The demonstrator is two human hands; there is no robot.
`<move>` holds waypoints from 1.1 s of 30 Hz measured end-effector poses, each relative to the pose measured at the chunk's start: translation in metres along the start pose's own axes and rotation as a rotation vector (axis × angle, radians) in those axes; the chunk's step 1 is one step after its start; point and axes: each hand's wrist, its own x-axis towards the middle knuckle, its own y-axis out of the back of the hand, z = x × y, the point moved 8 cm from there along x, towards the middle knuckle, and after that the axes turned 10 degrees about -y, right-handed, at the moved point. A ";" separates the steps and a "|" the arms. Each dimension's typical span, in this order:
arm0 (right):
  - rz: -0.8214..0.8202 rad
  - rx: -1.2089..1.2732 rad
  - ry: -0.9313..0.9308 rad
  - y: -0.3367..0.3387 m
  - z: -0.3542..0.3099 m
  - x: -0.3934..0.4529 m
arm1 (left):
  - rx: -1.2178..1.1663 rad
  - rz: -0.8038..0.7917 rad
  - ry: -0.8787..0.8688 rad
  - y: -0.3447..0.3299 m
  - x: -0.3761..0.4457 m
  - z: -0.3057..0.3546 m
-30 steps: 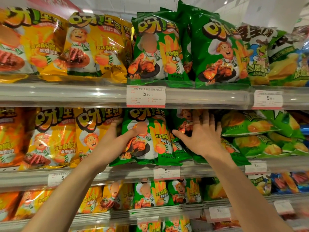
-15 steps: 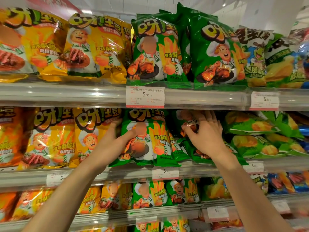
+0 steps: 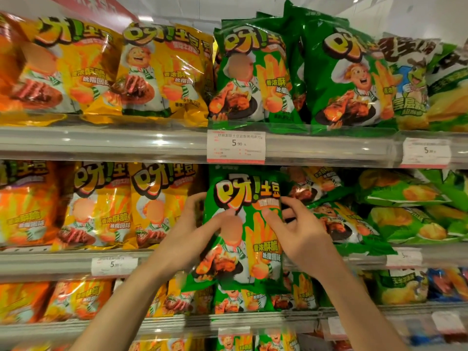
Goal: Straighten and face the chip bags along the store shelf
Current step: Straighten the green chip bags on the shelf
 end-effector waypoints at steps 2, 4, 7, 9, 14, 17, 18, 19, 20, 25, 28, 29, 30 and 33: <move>-0.011 0.053 0.122 -0.004 -0.007 -0.009 | 0.020 0.035 -0.008 -0.002 -0.005 -0.003; -0.095 0.136 0.099 -0.014 -0.008 -0.011 | 0.028 0.080 -0.016 0.003 -0.013 -0.005; -0.186 0.130 -0.002 -0.028 -0.009 -0.005 | 0.039 0.168 -0.043 0.025 -0.019 -0.008; -0.121 -0.058 -0.029 -0.027 -0.016 0.005 | 0.063 0.209 -0.047 0.043 -0.023 -0.006; -0.100 -0.531 -0.102 -0.053 -0.015 0.044 | 0.093 0.322 -0.039 0.082 -0.029 -0.008; -0.217 -0.590 -0.272 -0.066 0.000 0.061 | 0.132 0.343 -0.035 0.098 -0.031 -0.014; -0.242 -0.591 -0.316 -0.067 0.002 0.064 | 0.143 0.351 -0.037 0.102 -0.031 -0.015; -0.262 -0.590 -0.345 -0.068 0.003 0.066 | 0.147 0.358 -0.041 0.105 -0.032 -0.016; -0.273 -0.594 -0.353 -0.068 0.004 0.067 | 0.143 0.367 -0.044 0.108 -0.033 -0.017; -0.222 -0.407 -0.348 -0.056 0.001 0.068 | 0.137 0.387 -0.050 0.116 -0.035 -0.019; -0.161 -0.176 -0.311 -0.046 -0.005 0.064 | 0.148 0.390 -0.037 0.118 -0.036 -0.019; -0.136 -0.088 -0.285 -0.044 -0.008 0.063 | 0.155 0.390 -0.033 0.119 -0.037 -0.019; -0.117 -0.008 -0.246 -0.045 -0.011 0.061 | 0.159 0.390 -0.031 0.119 -0.037 -0.018; 0.009 0.008 -0.101 -0.057 -0.010 0.064 | 0.144 0.386 -0.040 0.118 -0.035 -0.018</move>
